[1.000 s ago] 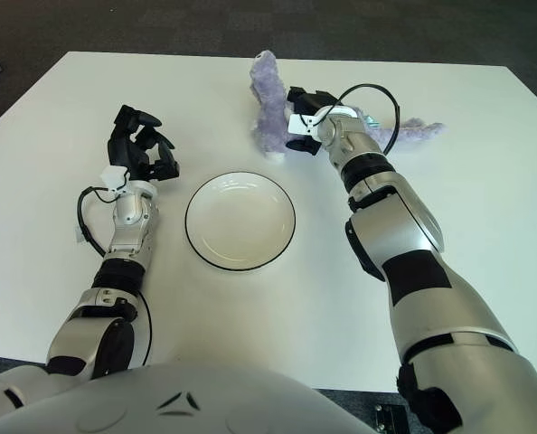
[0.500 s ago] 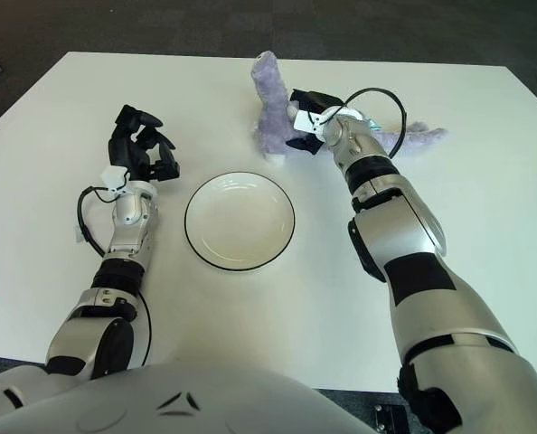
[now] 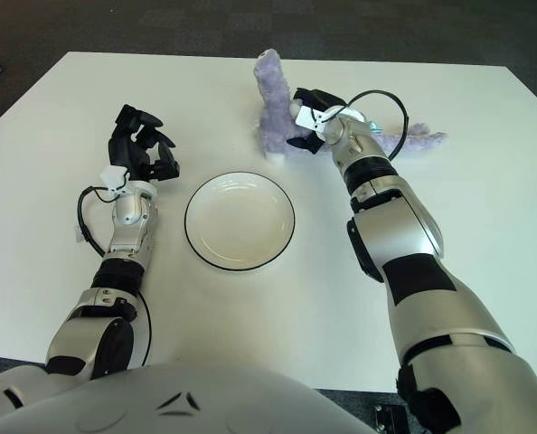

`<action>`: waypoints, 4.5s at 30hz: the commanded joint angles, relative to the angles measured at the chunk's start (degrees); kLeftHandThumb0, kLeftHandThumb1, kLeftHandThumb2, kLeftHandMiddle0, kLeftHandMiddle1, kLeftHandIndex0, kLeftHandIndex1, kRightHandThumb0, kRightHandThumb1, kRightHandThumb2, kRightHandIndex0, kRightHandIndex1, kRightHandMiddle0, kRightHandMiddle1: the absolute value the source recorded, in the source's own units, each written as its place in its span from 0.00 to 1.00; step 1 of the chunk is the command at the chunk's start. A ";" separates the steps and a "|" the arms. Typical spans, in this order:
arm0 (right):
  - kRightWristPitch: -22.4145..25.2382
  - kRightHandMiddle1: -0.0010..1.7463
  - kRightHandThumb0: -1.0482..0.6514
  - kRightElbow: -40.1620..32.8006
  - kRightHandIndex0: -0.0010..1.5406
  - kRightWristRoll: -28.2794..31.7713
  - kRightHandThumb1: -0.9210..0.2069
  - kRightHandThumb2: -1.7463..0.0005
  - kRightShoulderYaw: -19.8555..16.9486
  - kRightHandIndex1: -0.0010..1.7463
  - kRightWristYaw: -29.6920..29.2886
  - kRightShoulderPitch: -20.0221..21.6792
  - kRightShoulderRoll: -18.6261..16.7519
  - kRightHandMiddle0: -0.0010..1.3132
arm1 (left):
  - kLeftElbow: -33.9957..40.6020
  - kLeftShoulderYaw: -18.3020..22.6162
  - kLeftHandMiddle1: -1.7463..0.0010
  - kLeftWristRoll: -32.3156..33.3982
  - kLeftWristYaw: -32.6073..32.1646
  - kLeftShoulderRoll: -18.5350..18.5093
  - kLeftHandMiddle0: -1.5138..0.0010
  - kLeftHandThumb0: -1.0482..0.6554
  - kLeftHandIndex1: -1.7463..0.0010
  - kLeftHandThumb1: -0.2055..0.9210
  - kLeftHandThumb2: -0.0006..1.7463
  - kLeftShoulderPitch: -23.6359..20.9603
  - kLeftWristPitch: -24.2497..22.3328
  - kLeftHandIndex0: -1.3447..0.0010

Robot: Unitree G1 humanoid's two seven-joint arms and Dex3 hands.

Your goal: Put the doll into the plate.

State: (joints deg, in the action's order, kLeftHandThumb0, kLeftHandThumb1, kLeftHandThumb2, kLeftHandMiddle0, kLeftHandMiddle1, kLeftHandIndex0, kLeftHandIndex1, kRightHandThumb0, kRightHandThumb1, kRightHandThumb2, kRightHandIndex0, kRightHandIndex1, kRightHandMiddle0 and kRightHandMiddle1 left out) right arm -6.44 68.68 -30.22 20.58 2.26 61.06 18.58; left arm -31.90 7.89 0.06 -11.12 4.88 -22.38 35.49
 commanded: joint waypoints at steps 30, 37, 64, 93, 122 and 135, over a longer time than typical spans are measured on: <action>4.05 1.00 0.93 -4.21 0.49 3.99 0.69 0.13 -5.02 1.00 -1.04 -5.67 0.35 0.75 | -3.18 0.43 0.00 0.68 -0.28 0.88 0.41 0.60 0.03 0.18 0.96 5.32 -0.47 0.54; 5.66 1.00 0.93 -10.01 0.49 4.11 0.69 0.13 -5.67 1.00 0.74 -7.31 1.72 0.75 | -3.16 0.44 0.00 0.62 -0.27 0.74 0.41 0.60 0.04 0.18 0.96 5.34 -0.65 0.54; 11.84 1.00 0.94 -43.83 0.50 2.83 0.71 0.11 -7.32 1.00 6.11 -16.87 5.18 0.78 | -4.86 1.06 0.00 -0.04 -2.15 0.91 0.59 0.61 0.00 0.33 0.86 4.19 -2.60 0.55; 4.01 1.00 0.95 -63.19 0.51 8.36 0.72 0.10 -8.81 1.00 12.10 -23.99 4.24 0.78 | -9.29 2.74 0.00 -0.46 -5.97 -0.18 0.54 0.61 0.07 0.29 0.86 1.32 -4.53 0.52; 9.10 1.00 0.94 -80.42 0.50 14.89 0.70 0.12 -7.64 1.00 17.43 -31.79 -1.60 0.81 | -9.54 1.38 0.00 -1.84 -5.66 -1.32 0.59 0.61 0.00 0.32 0.86 1.27 -5.96 0.55; 13.12 1.00 0.94 -85.98 0.50 17.03 0.71 0.11 -7.18 1.00 19.59 -35.36 -3.07 0.82 | -9.91 0.90 0.00 -1.40 -5.22 -1.53 0.44 0.60 0.12 0.20 0.91 1.24 -5.03 0.47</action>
State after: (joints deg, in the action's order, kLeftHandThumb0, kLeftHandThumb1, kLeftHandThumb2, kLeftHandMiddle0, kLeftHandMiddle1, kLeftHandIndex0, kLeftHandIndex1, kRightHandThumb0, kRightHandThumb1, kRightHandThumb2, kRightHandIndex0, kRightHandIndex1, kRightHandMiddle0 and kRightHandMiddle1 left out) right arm 4.65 -15.49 -14.44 13.39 20.49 26.29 15.35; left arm -38.31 8.73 -1.59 -16.81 2.96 -26.18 29.81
